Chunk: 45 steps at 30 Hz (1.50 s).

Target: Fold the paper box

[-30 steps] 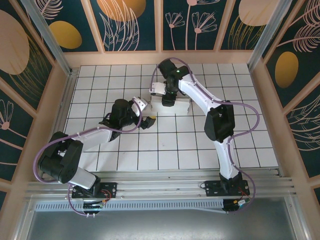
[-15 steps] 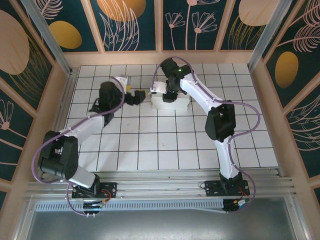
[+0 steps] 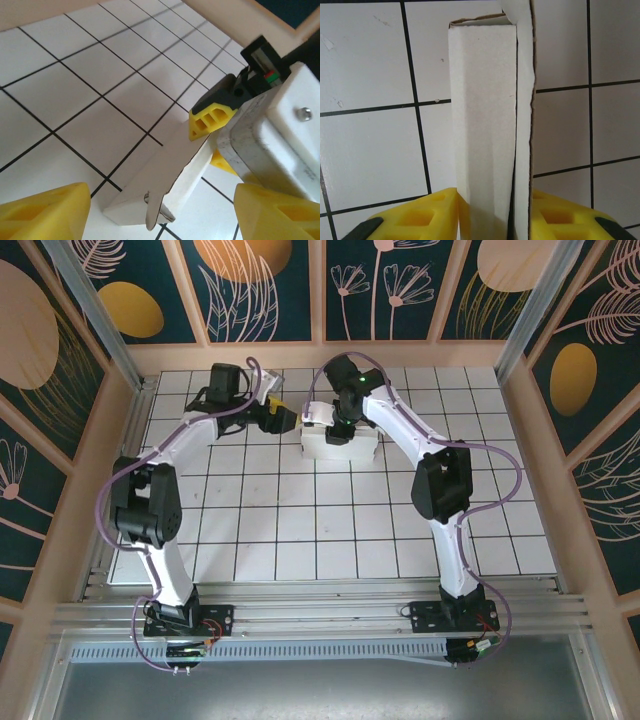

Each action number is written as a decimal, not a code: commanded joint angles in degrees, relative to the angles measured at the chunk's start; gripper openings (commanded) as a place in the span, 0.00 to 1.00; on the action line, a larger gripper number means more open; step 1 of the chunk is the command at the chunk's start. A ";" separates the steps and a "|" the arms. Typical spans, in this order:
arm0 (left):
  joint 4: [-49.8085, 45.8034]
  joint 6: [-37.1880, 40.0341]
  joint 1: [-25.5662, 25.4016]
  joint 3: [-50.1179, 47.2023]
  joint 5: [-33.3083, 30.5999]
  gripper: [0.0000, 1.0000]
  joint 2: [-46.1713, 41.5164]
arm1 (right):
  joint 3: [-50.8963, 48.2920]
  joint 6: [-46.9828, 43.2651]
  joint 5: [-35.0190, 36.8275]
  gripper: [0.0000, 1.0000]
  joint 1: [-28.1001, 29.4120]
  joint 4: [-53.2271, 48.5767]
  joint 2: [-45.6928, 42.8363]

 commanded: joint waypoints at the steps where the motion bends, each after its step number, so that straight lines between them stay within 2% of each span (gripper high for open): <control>1: -11.95 12.49 0.47 4.46 5.92 0.74 2.88 | 1.72 -6.34 -3.08 0.34 -0.25 -2.10 0.37; 4: -10.46 13.55 0.53 3.67 6.36 0.72 3.76 | 1.82 -6.29 -3.55 0.34 -2.10 -2.10 0.71; 7: -10.65 13.37 0.49 3.91 6.43 0.62 4.82 | 1.81 -6.01 -4.23 0.33 -2.36 -2.27 0.89; 10: -9.53 12.04 0.51 3.58 5.78 0.62 5.03 | 1.57 -5.94 -4.45 0.33 -2.61 -2.37 0.81; 14: -2.07 6.34 0.49 1.46 3.41 0.61 5.00 | 1.64 -5.93 -4.93 0.32 -2.63 -2.34 0.81; 19: 9.55 -0.46 0.47 -1.68 6.65 0.61 4.52 | 1.73 -5.75 -4.98 0.32 -2.63 -2.45 0.98; 29: 2.99 0.62 0.51 2.94 12.59 0.53 9.02 | 1.82 -5.60 -4.72 0.31 -2.54 -2.54 1.12; 35: 1.81 -0.46 0.51 4.56 12.58 0.27 10.73 | 1.80 -5.51 -4.54 0.30 -2.54 -2.45 1.18; 40: 5.18 -3.08 0.52 3.30 14.27 0.24 10.18 | 1.82 -5.40 -4.36 0.30 -2.52 -2.37 1.33; 45: 7.37 -7.59 0.39 2.40 16.49 0.16 9.99 | 1.82 -5.22 -4.19 0.30 -2.46 -2.28 1.51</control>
